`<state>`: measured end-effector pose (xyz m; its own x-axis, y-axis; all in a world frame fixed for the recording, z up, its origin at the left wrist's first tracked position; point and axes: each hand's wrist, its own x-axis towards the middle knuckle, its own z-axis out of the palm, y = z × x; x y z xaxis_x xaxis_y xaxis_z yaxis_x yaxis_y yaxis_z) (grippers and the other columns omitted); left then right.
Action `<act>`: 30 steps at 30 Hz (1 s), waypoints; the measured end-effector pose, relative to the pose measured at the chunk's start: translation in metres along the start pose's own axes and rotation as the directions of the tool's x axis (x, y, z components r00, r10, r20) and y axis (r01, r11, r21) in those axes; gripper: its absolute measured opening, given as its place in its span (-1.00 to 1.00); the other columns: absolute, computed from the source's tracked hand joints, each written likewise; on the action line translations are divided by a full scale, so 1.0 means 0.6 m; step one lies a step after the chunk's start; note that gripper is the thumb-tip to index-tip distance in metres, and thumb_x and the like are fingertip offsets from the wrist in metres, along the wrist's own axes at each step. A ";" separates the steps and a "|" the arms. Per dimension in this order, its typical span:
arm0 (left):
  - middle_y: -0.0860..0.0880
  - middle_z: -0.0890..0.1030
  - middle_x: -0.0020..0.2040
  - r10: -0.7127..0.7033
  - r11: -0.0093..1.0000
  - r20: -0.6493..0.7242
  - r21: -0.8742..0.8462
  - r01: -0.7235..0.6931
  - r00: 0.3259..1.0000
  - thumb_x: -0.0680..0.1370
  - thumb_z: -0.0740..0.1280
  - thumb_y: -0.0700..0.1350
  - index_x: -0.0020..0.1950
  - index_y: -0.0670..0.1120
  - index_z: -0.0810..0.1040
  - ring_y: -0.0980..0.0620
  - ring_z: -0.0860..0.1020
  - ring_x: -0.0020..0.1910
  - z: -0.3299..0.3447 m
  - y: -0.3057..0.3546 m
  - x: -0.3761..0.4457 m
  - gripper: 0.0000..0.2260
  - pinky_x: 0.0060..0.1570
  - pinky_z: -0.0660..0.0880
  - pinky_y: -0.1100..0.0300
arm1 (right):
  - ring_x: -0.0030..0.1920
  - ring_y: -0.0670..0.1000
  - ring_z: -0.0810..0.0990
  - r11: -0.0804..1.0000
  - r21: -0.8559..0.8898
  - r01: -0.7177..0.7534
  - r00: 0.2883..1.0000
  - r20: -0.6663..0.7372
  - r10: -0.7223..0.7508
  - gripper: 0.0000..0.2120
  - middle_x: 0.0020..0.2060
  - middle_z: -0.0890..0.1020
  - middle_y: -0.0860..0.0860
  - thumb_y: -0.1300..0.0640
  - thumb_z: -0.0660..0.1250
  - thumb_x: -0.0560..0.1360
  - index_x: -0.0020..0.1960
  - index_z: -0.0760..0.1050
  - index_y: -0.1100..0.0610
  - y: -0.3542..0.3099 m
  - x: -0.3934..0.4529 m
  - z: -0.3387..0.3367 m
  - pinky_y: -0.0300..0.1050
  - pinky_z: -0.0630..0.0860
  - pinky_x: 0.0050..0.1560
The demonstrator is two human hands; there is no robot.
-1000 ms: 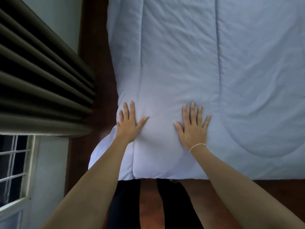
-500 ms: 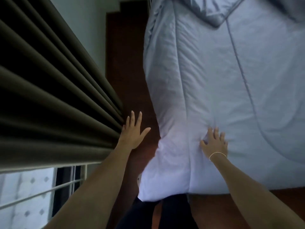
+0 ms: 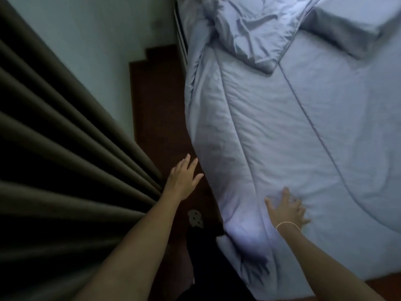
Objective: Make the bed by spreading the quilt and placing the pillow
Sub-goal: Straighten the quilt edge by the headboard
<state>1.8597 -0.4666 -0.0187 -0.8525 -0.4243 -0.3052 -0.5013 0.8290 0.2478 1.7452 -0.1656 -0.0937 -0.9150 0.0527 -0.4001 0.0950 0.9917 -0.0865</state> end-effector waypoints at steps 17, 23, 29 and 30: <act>-0.15 0.23 0.49 0.213 0.976 -0.141 0.063 -0.206 0.967 0.61 0.12 0.09 0.43 -0.07 0.27 -0.14 0.34 0.38 -0.306 -0.034 0.496 -0.57 0.28 0.36 -0.04 | 0.52 0.16 0.07 0.937 0.123 0.327 0.942 -0.123 -0.312 -0.36 0.52 0.13 0.08 -0.19 0.18 0.53 0.53 0.04 -0.08 -0.528 0.297 -0.212 0.35 0.03 0.42; -0.15 0.24 0.48 0.237 0.971 -0.187 0.054 -0.231 0.953 0.61 0.14 0.07 0.40 -0.07 0.32 -0.13 0.40 0.33 -0.370 -0.066 0.597 -0.60 0.26 0.39 -0.02 | 0.53 0.15 0.03 0.920 0.168 0.354 0.931 -0.157 -0.330 -0.35 0.52 0.13 0.08 -0.18 0.19 0.53 0.53 0.02 -0.09 -0.647 0.359 -0.257 0.34 0.03 0.44; -0.15 0.22 0.50 0.248 0.968 -0.219 0.026 -0.249 0.944 0.61 0.11 0.10 0.46 -0.06 0.25 -0.13 0.36 0.37 -0.433 -0.122 0.749 -0.54 0.29 0.36 -0.03 | 0.53 0.16 0.03 0.926 0.204 0.317 0.944 -0.163 -0.287 -0.34 0.53 0.10 0.09 -0.18 0.21 0.52 0.53 0.02 -0.10 -0.777 0.458 -0.279 0.35 0.03 0.43; -0.15 0.22 0.50 0.254 0.967 -0.223 0.024 -0.255 0.941 0.61 0.11 0.11 0.47 -0.07 0.25 -0.12 0.35 0.38 -0.447 -0.134 0.785 -0.53 0.30 0.36 -0.03 | 0.53 0.16 0.02 0.928 0.211 0.307 0.947 -0.168 -0.275 -0.33 0.53 0.10 0.09 -0.18 0.22 0.52 0.53 0.02 -0.10 -0.805 0.481 -0.283 0.35 0.02 0.43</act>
<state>1.4591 -0.8308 0.0643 -0.9626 -0.2703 -0.0197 -0.2640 0.9184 0.2948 1.3689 -0.6093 -0.0121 -0.9583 -0.2026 -0.2016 -0.1095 0.9117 -0.3959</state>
